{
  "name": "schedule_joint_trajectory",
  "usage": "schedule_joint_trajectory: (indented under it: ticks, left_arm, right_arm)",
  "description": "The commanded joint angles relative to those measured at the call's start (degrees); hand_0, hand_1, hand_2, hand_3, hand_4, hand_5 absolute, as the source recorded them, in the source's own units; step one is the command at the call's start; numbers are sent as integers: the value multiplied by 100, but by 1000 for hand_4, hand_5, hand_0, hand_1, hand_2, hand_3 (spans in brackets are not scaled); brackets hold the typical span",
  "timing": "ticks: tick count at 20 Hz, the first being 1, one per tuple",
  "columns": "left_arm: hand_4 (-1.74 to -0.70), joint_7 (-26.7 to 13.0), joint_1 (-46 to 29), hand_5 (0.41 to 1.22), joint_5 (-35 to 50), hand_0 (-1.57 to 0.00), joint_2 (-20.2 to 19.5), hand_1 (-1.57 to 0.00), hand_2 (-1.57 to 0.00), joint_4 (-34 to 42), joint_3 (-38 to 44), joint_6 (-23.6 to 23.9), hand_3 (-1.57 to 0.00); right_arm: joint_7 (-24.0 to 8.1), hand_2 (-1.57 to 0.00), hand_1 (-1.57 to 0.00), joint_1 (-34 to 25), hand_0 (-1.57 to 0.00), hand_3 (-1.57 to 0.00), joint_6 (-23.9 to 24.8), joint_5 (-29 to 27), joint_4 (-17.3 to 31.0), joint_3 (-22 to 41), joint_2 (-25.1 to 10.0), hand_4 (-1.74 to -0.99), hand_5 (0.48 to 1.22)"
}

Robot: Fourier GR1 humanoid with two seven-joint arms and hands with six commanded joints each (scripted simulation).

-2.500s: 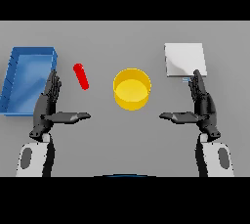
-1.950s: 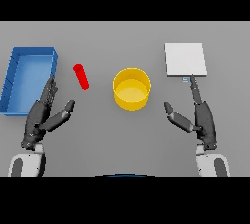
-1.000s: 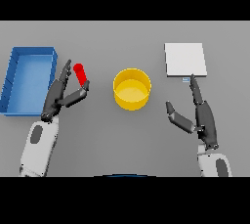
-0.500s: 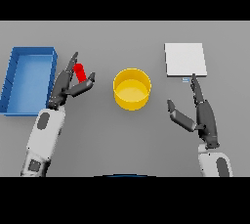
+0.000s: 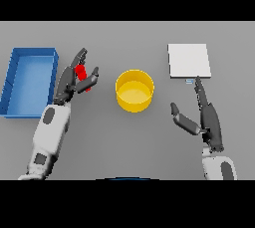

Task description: Pick up the red beaker and tilt it to pour out 1 green nut into yellow bowl. Pick up the yellow bowl and place it on the metallic measuring scale.

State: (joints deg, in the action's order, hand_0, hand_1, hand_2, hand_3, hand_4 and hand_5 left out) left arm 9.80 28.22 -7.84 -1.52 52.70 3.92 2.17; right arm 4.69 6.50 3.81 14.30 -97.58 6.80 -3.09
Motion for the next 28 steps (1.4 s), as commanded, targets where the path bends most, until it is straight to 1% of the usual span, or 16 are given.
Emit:
schedule_joint_trajectory:
  ticks: [1,2,3,5,6,7,8,10,11,14,17,19,21,23,25,28]
  left_arm:
    - [-1449,-80,144,783,61,-285,24,-328,-364,-136,96,50,-292]
    - [-1448,-117,215,871,60,-441,46,-481,-523,-261,141,119,-547]
    - [-1500,-100,260,941,-10,-662,44,-699,-733,-294,120,202,-724]
    - [-1575,137,274,1042,-162,-989,66,-1013,-1034,-357,20,215,-926]
    - [-1603,211,295,1078,-205,-1106,70,-1125,-1142,-389,-34,222,-974]
    - [-1571,265,292,1106,-226,-1199,34,-1214,-1228,-404,-59,218,-1093]
    - [-1544,135,252,1129,-216,-1273,13,-1285,-1296,-310,-74,153,-1189]
    - [-1505,81,258,1162,-258,-1380,97,-1388,-1395,-320,-64,207,-1326]
    - [-1552,88,257,1159,-234,-1419,120,-1425,-1430,-310,-49,265,-1375]
    - [-1644,92,219,1132,4,-1493,133,-1496,-1499,-71,29,356,-1471]
    - [-1692,37,263,1118,111,-1531,130,-1533,-1534,157,4,466,-1520]
    - [-1709,-76,210,1114,42,-1545,36,-1546,-1547,496,-156,482,-1538]
    - [-1721,-270,253,1114,-188,-1555,-113,-1555,-1556,780,-451,452,-1550]
    - [-1728,-732,354,1121,-539,-1561,-292,-1561,-1561,895,-812,381,-1558]
    - [-1733,-1013,437,1125,-845,-1564,-513,-1565,-1565,1017,-1142,235,-1562]
    - [-1733,-1290,522,1112,-1075,-1564,-674,-1565,-1565,1101,-1439,128,-1562]
  right_arm:
    - [35,1,1,23,1,1,39,73,-4,62,53,-1258,644]
    - [-12,1,1,-7,1,1,50,72,2,34,37,-1257,645]
    - [-2,1,1,60,1,1,54,107,-68,70,40,-1255,644]
    - [-19,1,1,37,1,1,47,65,-84,36,27,-1254,645]
    - [-83,1,1,-12,1,1,68,61,-51,-2,13,-1252,644]
    - [-64,1,1,-5,1,1,60,52,-8,-12,2,-1250,643]
    - [-17,1,1,16,1,1,35,3,18,-22,11,-1254,644]
    - [-48,1,1,42,1,1,53,40,-133,27,41,-1257,645]
    - [-88,1,1,3,1,1,28,-21,-64,-10,38,-1258,644]
    - [61,1,1,107,1,1,9,-20,-66,10,36,-1262,646]
    - [127,1,1,155,1,1,42,56,-69,15,-3,-1259,647]
    - [40,1,1,38,1,1,41,56,-69,-1,-24,-1263,652]
    - [83,1,1,29,1,1,41,106,-34,62,25,-1262,658]
    - [71,1,1,20,1,1,4,66,-8,18,-30,-1257,663]
    - [135,1,1,132,1,1,42,135,-89,31,-60,-1256,671]
    - [-26,1,1,82,1,1,49,167,-82,23,-78,-1256,678]
